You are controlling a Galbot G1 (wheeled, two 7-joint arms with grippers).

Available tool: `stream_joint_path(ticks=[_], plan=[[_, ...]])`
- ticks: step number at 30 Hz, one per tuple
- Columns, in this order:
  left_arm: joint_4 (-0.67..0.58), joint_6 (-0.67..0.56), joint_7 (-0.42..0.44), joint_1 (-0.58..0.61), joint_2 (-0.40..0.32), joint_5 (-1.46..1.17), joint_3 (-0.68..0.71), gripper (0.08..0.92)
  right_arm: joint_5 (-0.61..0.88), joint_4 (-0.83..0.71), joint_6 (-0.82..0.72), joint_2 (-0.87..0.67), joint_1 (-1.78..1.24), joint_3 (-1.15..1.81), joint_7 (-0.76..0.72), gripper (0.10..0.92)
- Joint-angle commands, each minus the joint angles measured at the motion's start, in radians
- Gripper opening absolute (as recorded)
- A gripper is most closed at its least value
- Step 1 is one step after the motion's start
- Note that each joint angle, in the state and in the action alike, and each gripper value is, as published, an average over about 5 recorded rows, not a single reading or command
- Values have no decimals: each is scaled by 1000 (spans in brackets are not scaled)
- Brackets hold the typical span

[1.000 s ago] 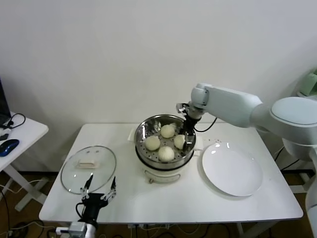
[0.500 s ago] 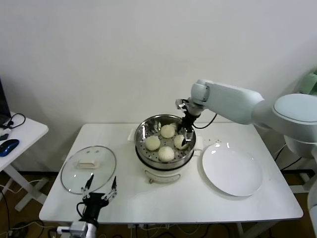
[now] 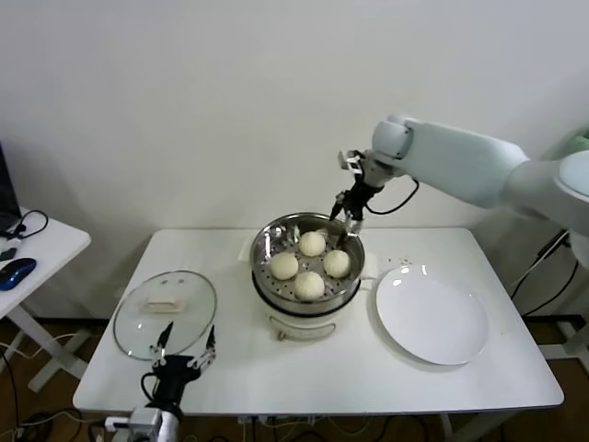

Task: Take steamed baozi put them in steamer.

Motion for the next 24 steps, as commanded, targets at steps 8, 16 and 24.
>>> stream_joint_path(ticks=[8,16,24], plan=[[3,-43,12,-39,17,4,-23,823,-63,397,-25,-526,-213,460,386,823],[-7,-89,19,-40,15,17,-22,823,-194,543,25,-667,-768,1079,643,823],[-10,-95,46,-30,3,22,-43,823,-281,655,115,-598,-1328,1647,763,823]])
